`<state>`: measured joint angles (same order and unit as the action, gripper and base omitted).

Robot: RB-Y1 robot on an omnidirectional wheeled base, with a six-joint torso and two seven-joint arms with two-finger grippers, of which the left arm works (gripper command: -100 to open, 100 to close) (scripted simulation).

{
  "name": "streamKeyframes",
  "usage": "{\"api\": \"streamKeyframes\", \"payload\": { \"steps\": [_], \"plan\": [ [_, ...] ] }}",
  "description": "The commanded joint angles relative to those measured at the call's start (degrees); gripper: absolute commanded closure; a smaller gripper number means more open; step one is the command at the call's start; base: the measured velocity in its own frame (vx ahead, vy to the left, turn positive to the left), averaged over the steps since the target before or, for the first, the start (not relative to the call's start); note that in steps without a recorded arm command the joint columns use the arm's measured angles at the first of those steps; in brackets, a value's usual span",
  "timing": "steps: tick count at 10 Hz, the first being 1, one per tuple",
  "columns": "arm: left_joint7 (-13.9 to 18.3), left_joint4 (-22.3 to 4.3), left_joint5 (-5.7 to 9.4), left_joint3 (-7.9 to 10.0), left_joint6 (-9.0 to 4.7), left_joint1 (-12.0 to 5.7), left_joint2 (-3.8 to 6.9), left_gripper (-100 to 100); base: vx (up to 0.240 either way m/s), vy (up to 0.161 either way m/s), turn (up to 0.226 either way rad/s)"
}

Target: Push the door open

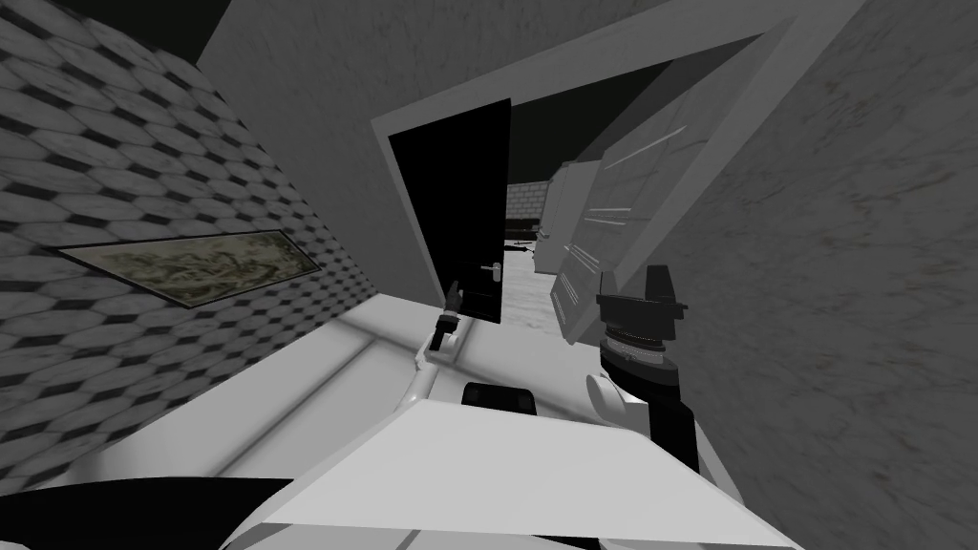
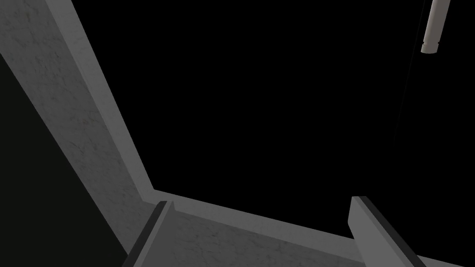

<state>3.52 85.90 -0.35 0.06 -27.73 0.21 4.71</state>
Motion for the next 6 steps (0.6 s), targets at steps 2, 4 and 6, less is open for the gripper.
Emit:
{"api": "streamKeyframes", "payload": {
  "steps": [2,4,6],
  "plan": [
    [-0.1,-4.3,0.20,0.00,-0.05,-2.39,-0.05,-100,0.058,0.005,-0.014],
    [-0.2,-7.1,0.34,0.00,-0.05,-3.86,-0.06,-100,0.071,-0.001,-0.018],
    [-0.3,-10.9,0.60,0.00,-0.06,-6.80,-0.12,-100,0.075,0.004,-0.018]
  ]
}}
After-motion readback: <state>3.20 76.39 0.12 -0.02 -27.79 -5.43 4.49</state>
